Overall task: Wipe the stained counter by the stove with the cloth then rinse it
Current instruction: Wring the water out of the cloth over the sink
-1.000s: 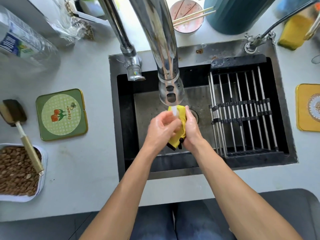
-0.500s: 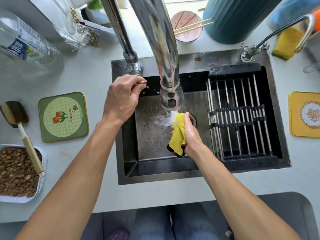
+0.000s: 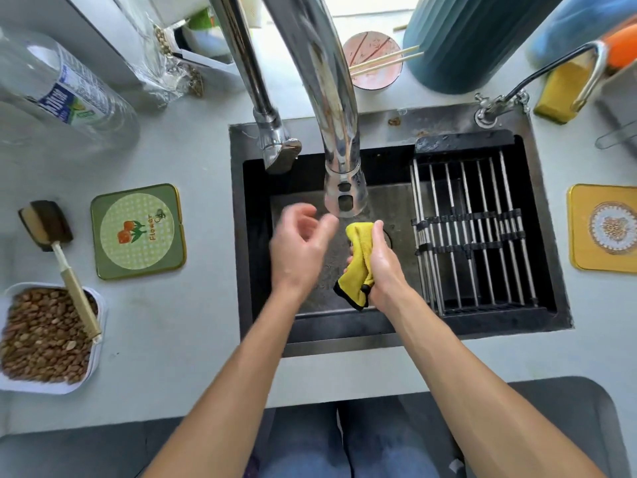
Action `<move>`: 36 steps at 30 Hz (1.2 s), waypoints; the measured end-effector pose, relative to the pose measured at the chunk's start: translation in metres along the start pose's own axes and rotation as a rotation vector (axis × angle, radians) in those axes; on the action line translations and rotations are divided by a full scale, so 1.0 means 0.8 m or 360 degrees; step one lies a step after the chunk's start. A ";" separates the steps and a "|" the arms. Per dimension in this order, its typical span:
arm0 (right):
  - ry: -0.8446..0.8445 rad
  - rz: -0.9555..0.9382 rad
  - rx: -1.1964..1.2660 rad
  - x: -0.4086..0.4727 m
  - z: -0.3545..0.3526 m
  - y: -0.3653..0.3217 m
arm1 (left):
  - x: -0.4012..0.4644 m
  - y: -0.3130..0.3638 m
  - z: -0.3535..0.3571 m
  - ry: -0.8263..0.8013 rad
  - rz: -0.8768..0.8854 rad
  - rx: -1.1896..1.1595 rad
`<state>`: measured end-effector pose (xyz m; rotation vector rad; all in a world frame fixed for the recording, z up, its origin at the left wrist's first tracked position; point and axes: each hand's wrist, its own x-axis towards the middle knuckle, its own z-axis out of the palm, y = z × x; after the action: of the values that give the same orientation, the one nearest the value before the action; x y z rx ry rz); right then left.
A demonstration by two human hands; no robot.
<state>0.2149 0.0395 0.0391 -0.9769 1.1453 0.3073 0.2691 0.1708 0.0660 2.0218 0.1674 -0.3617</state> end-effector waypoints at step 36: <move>-0.0827 -0.2529 -0.2738 -0.001 -0.046 -0.061 | 0.005 -0.017 -0.036 -0.2384 -0.1554 -0.0793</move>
<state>0.2236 -0.0169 0.0611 -2.6704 -0.9242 0.1199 0.2742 0.2025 0.0654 0.6545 0.2350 -2.0466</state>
